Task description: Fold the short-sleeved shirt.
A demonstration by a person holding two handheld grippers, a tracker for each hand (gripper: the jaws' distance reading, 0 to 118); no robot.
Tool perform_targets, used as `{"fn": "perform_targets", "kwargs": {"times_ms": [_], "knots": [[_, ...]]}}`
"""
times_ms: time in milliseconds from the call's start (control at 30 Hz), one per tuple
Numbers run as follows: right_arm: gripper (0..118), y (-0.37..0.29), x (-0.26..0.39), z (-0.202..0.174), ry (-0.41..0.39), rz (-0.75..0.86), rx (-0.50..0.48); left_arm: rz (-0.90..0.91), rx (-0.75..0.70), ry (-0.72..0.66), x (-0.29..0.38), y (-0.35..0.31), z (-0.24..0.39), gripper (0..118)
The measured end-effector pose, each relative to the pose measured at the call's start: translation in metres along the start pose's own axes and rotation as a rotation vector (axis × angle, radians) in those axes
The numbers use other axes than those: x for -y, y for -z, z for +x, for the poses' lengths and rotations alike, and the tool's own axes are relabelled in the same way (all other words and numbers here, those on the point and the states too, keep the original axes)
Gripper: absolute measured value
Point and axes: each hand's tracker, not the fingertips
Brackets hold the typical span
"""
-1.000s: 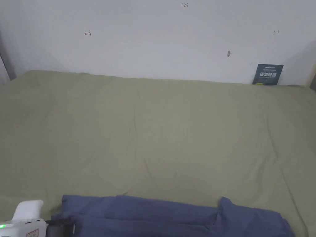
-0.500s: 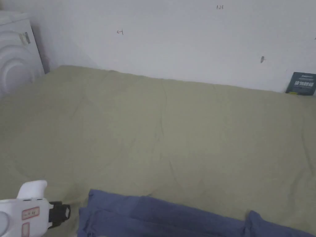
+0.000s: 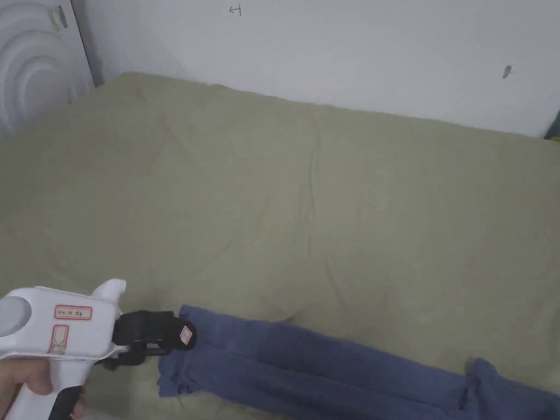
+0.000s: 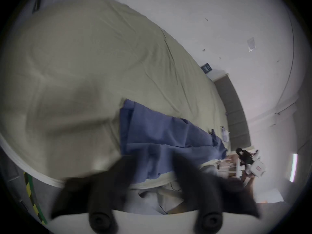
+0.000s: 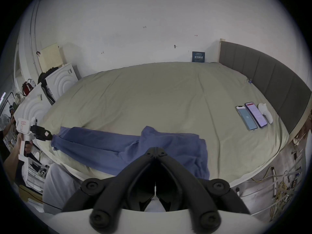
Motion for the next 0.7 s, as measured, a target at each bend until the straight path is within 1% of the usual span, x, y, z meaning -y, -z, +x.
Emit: {"fn": "perform_targets", "kwargs": {"times_ms": [100, 133, 167, 233, 267, 300, 367, 400, 433, 467, 500, 533, 567, 600, 633, 667, 700], "knots": [[1, 0.002, 0.003, 0.005, 0.015, -0.008, -0.005, -0.020, 0.009, -0.047, -0.013, 0.023, -0.029, 117], [1, 0.002, 0.003, 0.005, 0.016, -0.010, -0.005, -0.033, 0.066, -0.081, -0.010, 0.013, -0.016, 117], [0, 0.001, 0.005, 0.003, 0.017, -0.011, -0.003, -0.053, 0.131, -0.107, -0.010, 0.017, -0.017, 117], [1, 0.002, 0.005, 0.002, 0.017, -0.022, 0.007, -0.069, 0.184, -0.140, -0.009, 0.031, -0.023, 117], [1, 0.002, 0.004, 0.002, 0.017, -0.023, 0.014, -0.091, 0.175, -0.147, -0.018, 0.060, -0.069, 117], [0, 0.001, 0.005, 0.004, 0.019, -0.027, 0.012, -0.076, 0.163, -0.140, -0.020, 0.070, -0.079, 117], [1, 0.001, 0.006, 0.004, 0.030, -0.032, 0.012, -0.049, 0.259, -0.138, -0.023, 0.080, -0.092, 117], [1, 0.000, 0.006, 0.004, 0.033, -0.031, 0.012, -0.033, 0.274, -0.172, -0.011, 0.063, -0.027, 117], [0, 0.001, 0.007, 0.005, 0.041, -0.034, 0.003, -0.034, 0.324, -0.169, -0.006, 0.060, -0.003, 117], [1, 0.002, 0.009, 0.004, 0.046, -0.035, 0.006, -0.042, 0.352, -0.176, 0.000, 0.065, 0.011, 113], [1, 0.002, 0.010, 0.003, 0.050, -0.036, 0.008, -0.045, 0.331, -0.179, 0.004, 0.068, 0.020, 98], [1, 0.003, 0.010, 0.002, 0.055, -0.041, 0.006, -0.038, 0.318, -0.165, -0.019, 0.072, -0.012, 55], [1, 0.001, 0.011, 0.001, 0.063, -0.039, 0.002, -0.021, 0.250, -0.170, -0.026, 0.075, -0.016, 6], [1, 0.000, 0.012, -0.001, 0.070, -0.038, 0.000, -0.058, 0.126, -0.142, -0.026, 0.078, -0.014, 6], [1, -0.001, 0.012, -0.002, 0.071, -0.039, -0.011, -0.065, 0.167, -0.148, -0.028, 0.077, -0.018, 6], [1, -0.001, 0.012, -0.004, 0.067, -0.040, -0.012, -0.040, 0.240, -0.199, -0.023, 0.086, -0.034, 6], [1, -0.003, 0.012, -0.005, 0.062, -0.037, -0.007, -0.024, 0.213, -0.183, -0.026, 0.079, -0.036, 6]]}}
